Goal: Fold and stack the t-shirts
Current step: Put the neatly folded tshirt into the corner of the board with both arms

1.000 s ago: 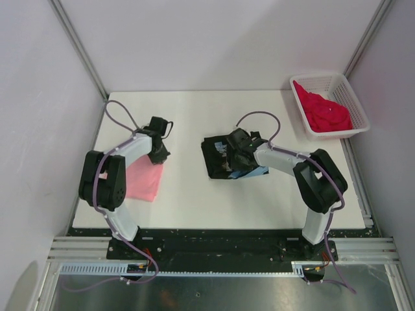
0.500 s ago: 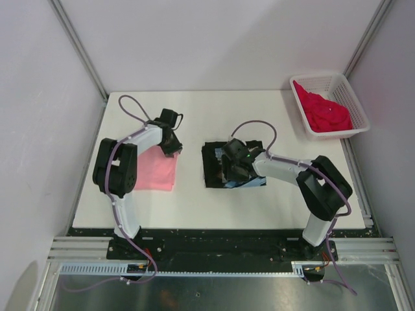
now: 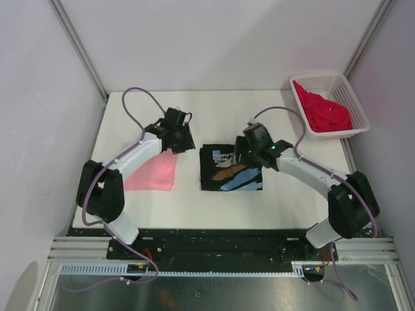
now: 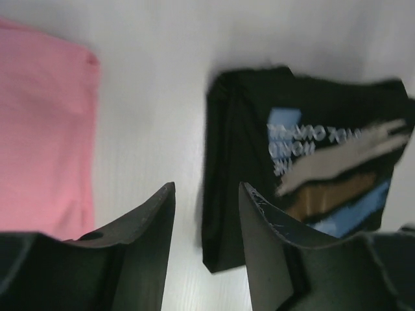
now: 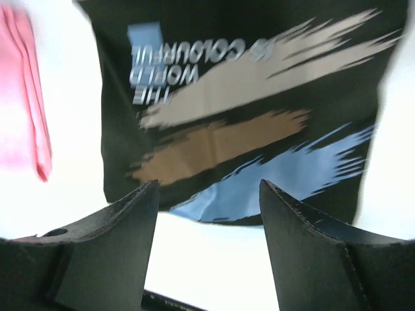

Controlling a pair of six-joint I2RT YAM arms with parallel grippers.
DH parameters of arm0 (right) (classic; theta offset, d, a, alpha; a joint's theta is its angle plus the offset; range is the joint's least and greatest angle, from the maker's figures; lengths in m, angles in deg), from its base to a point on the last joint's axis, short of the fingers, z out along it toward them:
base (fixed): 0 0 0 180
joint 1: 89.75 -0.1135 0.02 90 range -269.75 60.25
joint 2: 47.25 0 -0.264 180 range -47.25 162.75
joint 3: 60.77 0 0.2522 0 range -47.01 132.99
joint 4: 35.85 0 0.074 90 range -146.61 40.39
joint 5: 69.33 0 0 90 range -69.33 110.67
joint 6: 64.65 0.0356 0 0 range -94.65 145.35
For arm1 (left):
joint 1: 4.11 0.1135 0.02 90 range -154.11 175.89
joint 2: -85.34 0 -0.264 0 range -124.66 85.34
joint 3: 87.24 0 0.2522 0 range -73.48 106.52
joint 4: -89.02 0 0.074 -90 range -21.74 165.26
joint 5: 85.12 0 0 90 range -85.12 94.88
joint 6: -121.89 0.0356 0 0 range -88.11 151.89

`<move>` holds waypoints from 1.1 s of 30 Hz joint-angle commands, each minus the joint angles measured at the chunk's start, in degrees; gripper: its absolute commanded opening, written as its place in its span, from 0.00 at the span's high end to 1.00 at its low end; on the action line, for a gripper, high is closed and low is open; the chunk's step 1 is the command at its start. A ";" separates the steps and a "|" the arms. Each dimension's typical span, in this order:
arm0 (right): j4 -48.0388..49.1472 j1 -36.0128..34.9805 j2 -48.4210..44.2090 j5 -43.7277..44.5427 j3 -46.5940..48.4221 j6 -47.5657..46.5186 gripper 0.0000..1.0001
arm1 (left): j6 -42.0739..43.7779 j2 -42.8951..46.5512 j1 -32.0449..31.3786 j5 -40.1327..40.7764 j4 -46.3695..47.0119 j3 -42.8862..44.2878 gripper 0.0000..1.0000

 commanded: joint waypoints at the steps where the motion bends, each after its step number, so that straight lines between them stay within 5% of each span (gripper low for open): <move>1: 0.87 7.82 -4.77 1.65 0.19 -1.40 0.32 | 1.72 3.36 -5.58 -4.15 1.91 -4.62 0.54; 13: 10.44 20.47 4.16 -4.60 0.14 -4.86 0.32 | -2.57 0.36 -10.10 -7.41 10.90 -15.95 0.81; 24: 17.67 22.98 15.00 -10.77 1.84 -7.45 0.32 | -3.78 -1.23 -10.16 -3.67 11.64 -21.01 0.99; 29: 17.96 23.02 18.29 -11.26 3.27 -7.55 0.32 | -3.38 0.92 -10.16 -4.09 11.65 -21.76 0.98; 33: 18.22 23.03 19.58 -11.45 3.48 -7.12 0.32 | -2.87 5.11 -10.09 -3.72 10.88 -22.26 0.81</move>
